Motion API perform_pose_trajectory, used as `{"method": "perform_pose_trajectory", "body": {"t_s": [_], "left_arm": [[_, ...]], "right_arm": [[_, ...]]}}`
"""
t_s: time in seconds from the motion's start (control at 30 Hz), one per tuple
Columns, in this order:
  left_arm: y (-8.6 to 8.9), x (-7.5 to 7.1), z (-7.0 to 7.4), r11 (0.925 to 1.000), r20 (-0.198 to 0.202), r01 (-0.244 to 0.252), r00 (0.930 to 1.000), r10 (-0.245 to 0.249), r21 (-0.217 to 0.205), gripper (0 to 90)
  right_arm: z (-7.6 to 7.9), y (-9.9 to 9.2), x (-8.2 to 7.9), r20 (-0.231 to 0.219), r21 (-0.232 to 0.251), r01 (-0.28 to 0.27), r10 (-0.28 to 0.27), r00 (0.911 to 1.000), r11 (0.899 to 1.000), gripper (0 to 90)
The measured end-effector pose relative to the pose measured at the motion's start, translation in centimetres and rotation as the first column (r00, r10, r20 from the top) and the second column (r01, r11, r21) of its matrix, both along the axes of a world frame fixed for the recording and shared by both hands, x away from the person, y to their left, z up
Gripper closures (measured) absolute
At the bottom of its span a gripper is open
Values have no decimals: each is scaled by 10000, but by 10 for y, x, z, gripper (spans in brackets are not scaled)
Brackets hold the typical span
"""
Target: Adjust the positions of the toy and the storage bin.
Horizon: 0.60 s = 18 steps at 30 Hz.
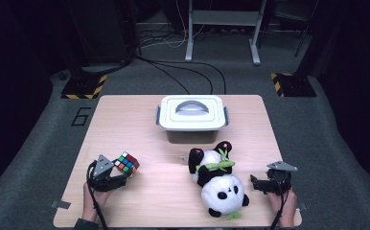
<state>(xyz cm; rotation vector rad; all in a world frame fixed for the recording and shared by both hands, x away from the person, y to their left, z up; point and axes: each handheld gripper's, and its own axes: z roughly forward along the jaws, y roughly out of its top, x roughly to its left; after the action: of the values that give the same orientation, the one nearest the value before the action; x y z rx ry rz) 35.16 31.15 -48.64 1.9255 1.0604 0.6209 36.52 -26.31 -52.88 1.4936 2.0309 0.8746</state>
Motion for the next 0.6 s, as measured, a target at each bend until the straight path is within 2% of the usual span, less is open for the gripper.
{"method": "perform_pose_trajectory", "body": {"t_s": [0.13,0.3,0.47,0.6], "left_arm": [[4,1,-1,9999,78,-165,9998,166,-27,341],[11,3,-2,9995,-51,-322,9995,322,-58,341],[18,6,-3,9981,-162,-488,9987,482,-369,341],[23,8,-4,9975,-207,-615,9979,608,-358,341]], "right_arm": [[0,0,0,-2,0,-1,1,10000,10000,42],[0,0,0,0,1,-1,1,10000,10000,42],[0,0,0,-2,1,3,-3,10000,10000,42],[0,0,0,-1,0,-2,2,10000,10000,42]]}}
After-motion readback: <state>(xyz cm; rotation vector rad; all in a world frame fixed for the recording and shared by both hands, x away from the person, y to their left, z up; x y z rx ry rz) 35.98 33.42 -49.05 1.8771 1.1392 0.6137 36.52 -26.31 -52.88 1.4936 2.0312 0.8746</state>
